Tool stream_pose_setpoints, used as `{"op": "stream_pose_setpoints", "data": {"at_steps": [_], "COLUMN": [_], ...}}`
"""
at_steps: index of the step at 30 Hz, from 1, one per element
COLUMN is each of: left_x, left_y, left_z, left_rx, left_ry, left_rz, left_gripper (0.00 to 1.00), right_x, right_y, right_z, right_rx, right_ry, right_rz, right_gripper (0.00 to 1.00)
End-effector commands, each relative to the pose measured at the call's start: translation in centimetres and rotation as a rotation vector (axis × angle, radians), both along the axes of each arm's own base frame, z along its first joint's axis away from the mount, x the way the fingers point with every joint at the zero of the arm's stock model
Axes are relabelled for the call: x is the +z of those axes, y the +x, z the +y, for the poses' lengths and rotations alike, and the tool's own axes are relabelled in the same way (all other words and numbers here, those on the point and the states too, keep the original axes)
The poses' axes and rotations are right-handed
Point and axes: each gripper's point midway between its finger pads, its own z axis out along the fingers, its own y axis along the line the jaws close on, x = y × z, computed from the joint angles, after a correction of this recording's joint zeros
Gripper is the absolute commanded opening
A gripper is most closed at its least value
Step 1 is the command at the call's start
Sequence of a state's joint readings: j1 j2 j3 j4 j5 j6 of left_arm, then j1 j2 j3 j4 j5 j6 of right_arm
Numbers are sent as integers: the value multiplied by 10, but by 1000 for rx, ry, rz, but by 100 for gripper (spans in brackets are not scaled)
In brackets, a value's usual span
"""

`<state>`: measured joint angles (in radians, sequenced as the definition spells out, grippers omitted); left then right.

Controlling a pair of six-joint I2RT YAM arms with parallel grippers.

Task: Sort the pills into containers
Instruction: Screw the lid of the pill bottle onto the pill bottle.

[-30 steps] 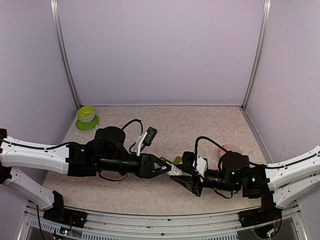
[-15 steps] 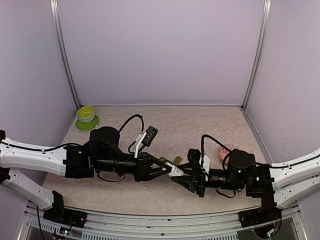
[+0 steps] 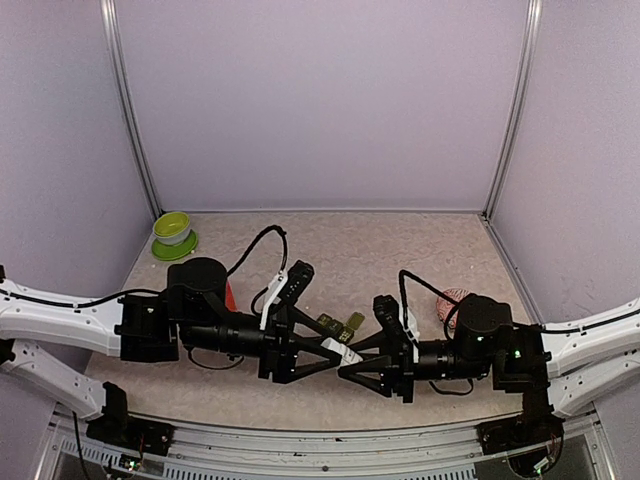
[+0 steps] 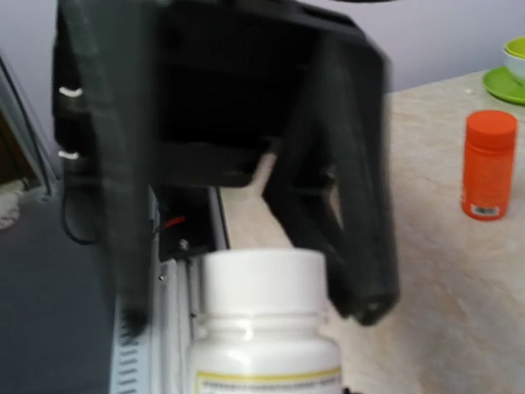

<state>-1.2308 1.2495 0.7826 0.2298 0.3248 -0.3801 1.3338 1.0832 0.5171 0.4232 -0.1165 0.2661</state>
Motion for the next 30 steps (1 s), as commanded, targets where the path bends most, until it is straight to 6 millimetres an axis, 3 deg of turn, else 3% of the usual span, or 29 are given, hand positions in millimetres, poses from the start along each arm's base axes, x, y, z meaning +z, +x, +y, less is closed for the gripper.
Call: {"op": "stream_pose_setpoints", "data": {"at_steps": [1, 4, 13, 24, 30], "left_x": [25, 30, 31, 30, 35], "left_y": [6, 18, 40, 33, 33], "left_z": [6, 12, 18, 5, 5], "left_rx": [47, 133, 285, 244, 242], "left_ry": [-92, -133, -184, -178, -200], "left_rz": [-9, 72, 273, 291, 277], "left_gripper": [79, 98, 99, 99, 99], "right_x": [21, 18, 17, 19, 7], "right_y": [-1, 8, 30, 48, 51], "right_z": [2, 4, 9, 7, 14], "right_rx": [-5, -55, -186, -297, -304], "right_ry": [44, 22, -13, -18, -68], "right_rz": [23, 5, -68, -97, -98], "right_gripper": [22, 21, 21, 20, 20]}}
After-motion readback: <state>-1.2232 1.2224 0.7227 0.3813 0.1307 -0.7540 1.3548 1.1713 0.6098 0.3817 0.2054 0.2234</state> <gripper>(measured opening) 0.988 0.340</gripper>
